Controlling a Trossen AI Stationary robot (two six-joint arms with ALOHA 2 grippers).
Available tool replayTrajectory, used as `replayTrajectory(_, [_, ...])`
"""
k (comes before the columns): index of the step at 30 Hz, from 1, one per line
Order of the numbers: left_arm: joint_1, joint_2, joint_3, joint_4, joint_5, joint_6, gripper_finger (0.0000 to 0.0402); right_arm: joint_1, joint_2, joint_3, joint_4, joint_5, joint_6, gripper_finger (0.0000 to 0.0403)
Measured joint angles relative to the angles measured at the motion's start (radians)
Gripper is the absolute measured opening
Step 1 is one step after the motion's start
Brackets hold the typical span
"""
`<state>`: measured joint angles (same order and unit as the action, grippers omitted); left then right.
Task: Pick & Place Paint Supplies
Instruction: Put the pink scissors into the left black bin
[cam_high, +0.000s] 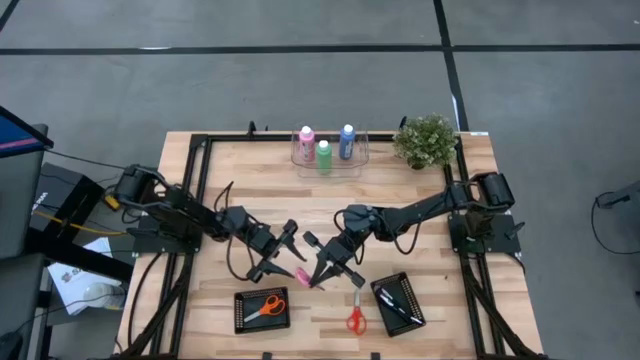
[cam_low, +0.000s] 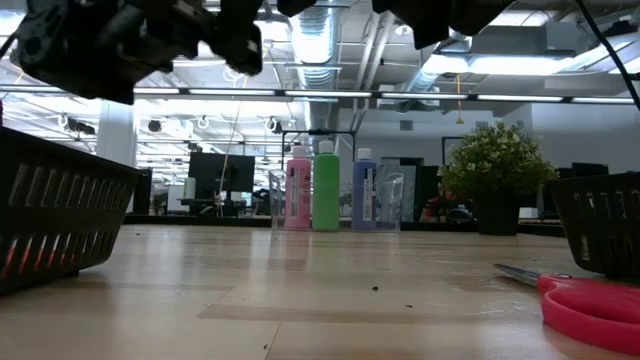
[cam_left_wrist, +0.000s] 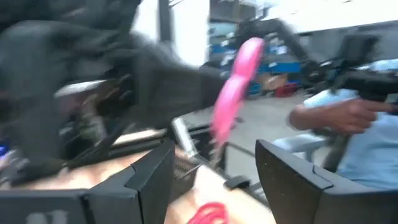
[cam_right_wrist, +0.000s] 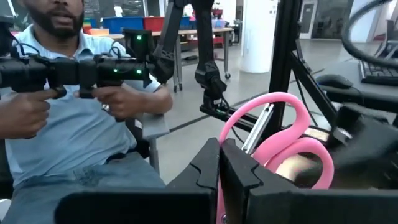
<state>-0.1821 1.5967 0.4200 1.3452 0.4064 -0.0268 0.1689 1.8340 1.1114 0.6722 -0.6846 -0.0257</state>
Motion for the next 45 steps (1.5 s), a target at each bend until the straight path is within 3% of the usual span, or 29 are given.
replayTrajectory(19, [0.004,0.023,0.013,-0.009,0.070,-0.013,0.0182,0.008,0.000,-0.002,-0.020,-0.024,0.025,0.0000])
replayTrajectory(35, [-0.036,0.038,0.043,0.009,0.072,-0.042,0.0191,-0.017,-0.004,0.017,0.125,-0.028,-0.166,0.0000])
replayTrajectory(45, [0.027,0.039,0.049,-0.062,0.065,-0.089,0.0188,-0.011,-0.004,0.035,0.116,-0.027,-0.193,0.0000])
